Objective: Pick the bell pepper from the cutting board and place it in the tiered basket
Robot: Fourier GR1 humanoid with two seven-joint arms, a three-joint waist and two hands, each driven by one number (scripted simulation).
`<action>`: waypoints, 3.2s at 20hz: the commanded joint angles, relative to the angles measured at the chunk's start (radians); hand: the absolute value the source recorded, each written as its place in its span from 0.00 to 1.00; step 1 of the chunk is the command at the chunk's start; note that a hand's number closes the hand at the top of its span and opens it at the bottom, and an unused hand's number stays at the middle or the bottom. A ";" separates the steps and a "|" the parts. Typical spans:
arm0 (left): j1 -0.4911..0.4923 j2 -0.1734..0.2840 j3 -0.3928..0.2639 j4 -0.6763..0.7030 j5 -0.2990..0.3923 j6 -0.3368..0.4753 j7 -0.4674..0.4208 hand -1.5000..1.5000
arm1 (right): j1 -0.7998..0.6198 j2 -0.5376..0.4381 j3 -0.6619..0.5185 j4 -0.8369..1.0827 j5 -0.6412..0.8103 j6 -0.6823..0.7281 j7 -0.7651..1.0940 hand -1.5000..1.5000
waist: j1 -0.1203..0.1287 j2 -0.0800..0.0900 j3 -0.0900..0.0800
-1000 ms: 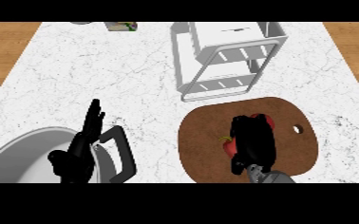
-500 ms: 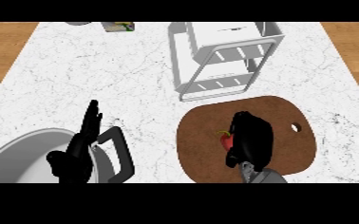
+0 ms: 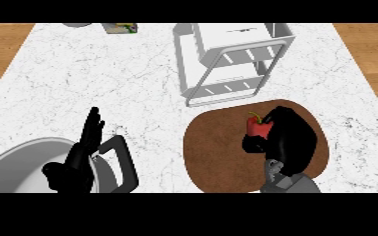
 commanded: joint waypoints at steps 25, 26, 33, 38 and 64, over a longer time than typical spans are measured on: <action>-0.069 0.009 -0.059 0.132 0.011 -0.008 0.055 0.50 | -0.591 0.016 -0.249 -0.062 0.460 0.272 0.272 1.00 | 0.081 0.026 -0.020; -0.070 0.028 -0.052 0.120 0.015 -0.017 0.055 0.50 | -0.608 0.016 -0.282 -0.048 0.460 0.280 0.272 1.00 | 0.085 0.024 -0.018; -0.105 -0.005 -0.082 0.158 0.004 -0.007 0.053 0.50 | -0.762 0.016 -0.389 0.119 0.401 0.287 0.272 1.00 | 0.107 0.037 -0.017; -0.101 0.003 -0.082 0.162 0.020 -0.026 0.047 0.50 | -0.822 0.016 -0.442 0.240 0.375 0.262 0.272 1.00 | 0.116 0.037 -0.017; -0.107 0.034 -0.094 0.142 0.047 -0.027 0.029 0.50 | -0.814 0.017 -0.691 0.334 0.198 -0.471 0.126 0.00 | 0.117 0.044 -0.013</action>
